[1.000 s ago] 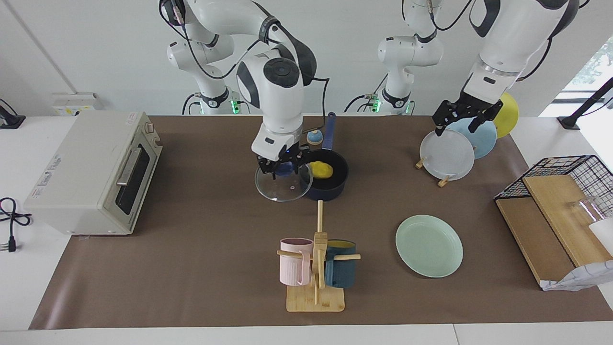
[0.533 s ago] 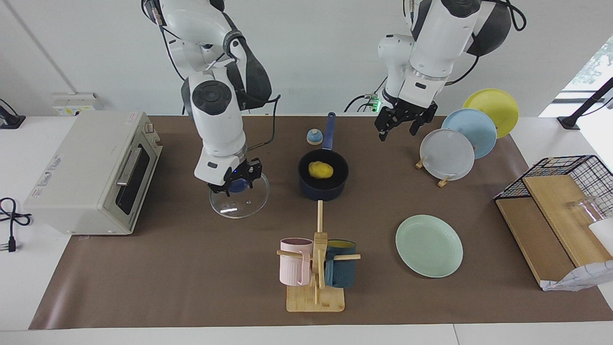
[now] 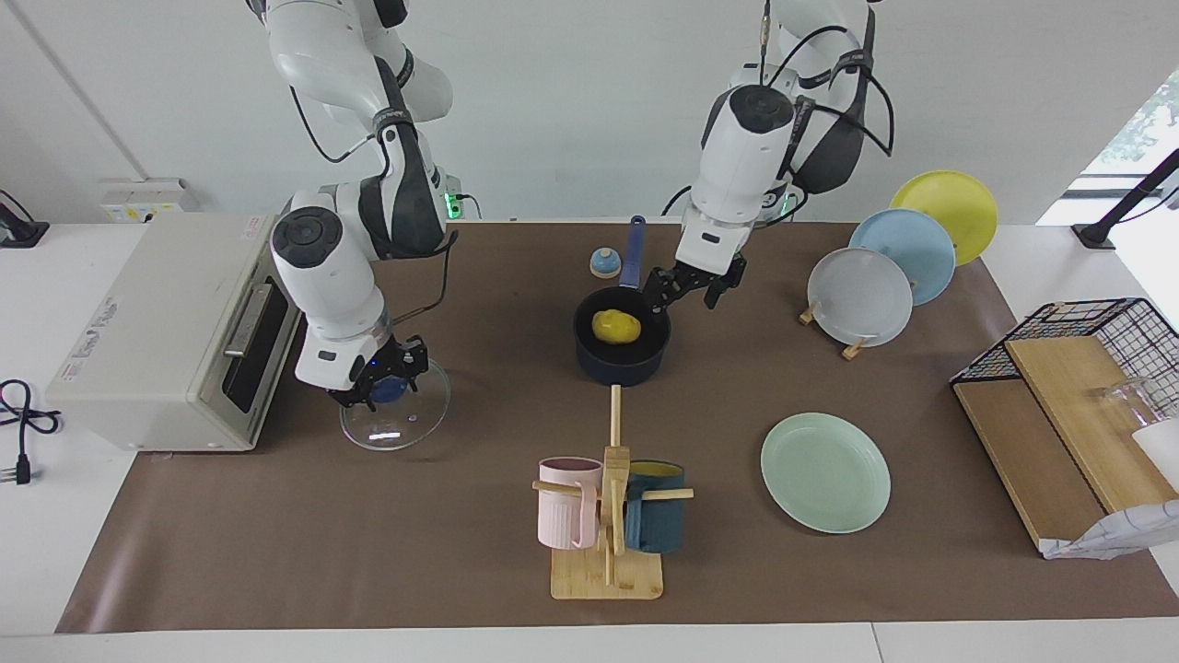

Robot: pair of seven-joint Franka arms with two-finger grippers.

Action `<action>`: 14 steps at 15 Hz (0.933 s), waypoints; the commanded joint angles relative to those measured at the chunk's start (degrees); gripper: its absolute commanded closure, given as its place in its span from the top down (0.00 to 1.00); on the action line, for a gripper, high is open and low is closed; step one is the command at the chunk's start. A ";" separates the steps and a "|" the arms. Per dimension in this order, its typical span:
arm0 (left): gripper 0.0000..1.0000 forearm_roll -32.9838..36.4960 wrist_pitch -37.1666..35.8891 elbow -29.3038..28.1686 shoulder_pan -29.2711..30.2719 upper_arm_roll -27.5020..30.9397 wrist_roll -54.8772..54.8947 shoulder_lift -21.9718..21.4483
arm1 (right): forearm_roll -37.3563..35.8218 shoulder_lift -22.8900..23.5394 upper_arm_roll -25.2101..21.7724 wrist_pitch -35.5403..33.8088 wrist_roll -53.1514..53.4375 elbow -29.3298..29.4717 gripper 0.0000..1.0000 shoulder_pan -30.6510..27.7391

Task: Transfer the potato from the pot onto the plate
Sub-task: 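Grasp the potato with the left gripper while the right gripper releases the lid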

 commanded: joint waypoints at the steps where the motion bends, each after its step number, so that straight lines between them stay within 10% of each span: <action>1: 1.00 -0.86 4.60 -0.44 -2.29 0.92 -5.10 2.90 | 0.71 -2.70 0.71 3.37 -2.05 -5.75 0.40 -2.41; 11: 1.00 -0.86 8.83 -5.63 -6.25 0.92 -13.99 3.96 | 0.71 -2.17 0.63 6.97 -1.53 -10.59 0.43 -2.51; 14: 1.00 -0.86 9.88 -6.68 -7.39 0.92 -13.81 3.87 | 0.71 -2.44 0.63 9.25 -1.61 -12.25 0.57 -2.60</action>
